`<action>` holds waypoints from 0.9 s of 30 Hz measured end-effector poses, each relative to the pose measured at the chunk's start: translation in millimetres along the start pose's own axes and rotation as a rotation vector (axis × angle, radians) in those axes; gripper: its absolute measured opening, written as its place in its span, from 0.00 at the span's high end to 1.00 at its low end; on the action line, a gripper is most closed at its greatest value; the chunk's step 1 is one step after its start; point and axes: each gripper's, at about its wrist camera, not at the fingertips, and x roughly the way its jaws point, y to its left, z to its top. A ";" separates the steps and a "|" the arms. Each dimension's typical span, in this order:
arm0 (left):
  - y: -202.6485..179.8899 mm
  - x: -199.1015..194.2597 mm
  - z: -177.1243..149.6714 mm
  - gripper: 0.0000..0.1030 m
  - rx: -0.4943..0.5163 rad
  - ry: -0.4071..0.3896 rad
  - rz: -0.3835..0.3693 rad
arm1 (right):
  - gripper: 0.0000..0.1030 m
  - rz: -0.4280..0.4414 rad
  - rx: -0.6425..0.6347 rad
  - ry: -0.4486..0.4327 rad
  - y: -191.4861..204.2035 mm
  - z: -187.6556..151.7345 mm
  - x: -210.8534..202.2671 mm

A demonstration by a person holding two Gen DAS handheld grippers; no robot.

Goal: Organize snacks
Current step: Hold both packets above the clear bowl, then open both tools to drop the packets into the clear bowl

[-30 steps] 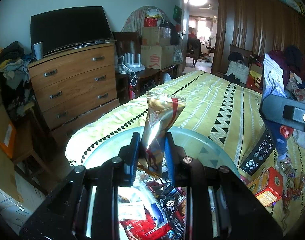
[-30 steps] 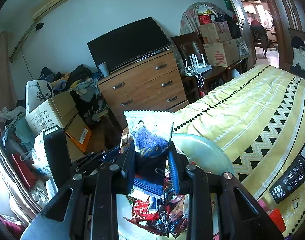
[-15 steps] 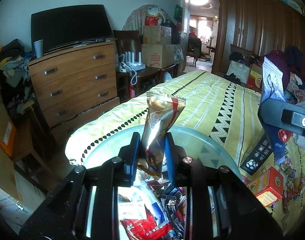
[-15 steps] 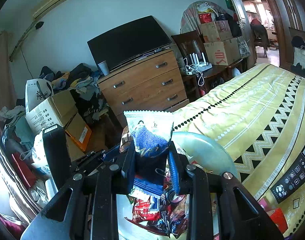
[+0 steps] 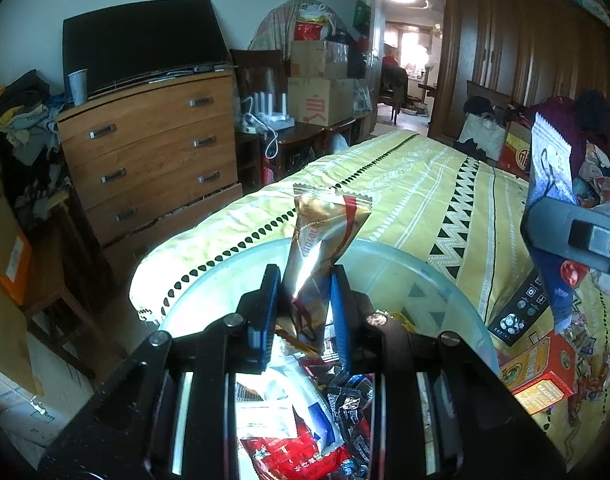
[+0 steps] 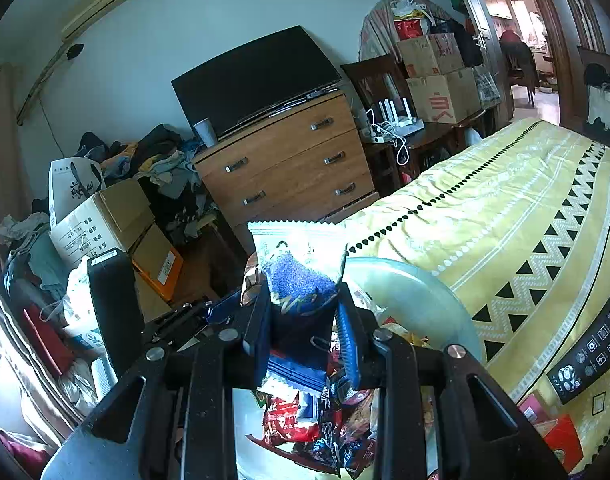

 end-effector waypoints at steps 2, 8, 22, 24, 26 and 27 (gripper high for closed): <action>0.2 2.3 -0.4 0.75 -0.001 0.006 0.003 | 0.68 0.002 0.002 0.004 -1.2 -0.6 2.6; 2.7 6.0 -1.9 0.75 -0.005 0.014 0.009 | 0.66 0.008 0.005 0.014 -1.9 -0.3 7.9; 4.2 10.5 -5.4 0.53 -0.005 0.026 0.020 | 0.58 0.010 0.004 0.021 -2.8 -1.8 14.5; 4.9 9.1 -7.1 0.33 -0.004 0.013 0.026 | 0.56 0.009 0.006 0.023 -3.2 -3.4 13.8; 8.2 7.5 -9.9 0.21 -0.008 -0.008 0.038 | 0.54 0.005 0.007 0.026 -4.0 -8.1 12.3; 9.9 7.7 -11.6 0.15 -0.010 -0.014 0.040 | 0.53 0.002 0.007 0.026 -4.3 -10.3 10.3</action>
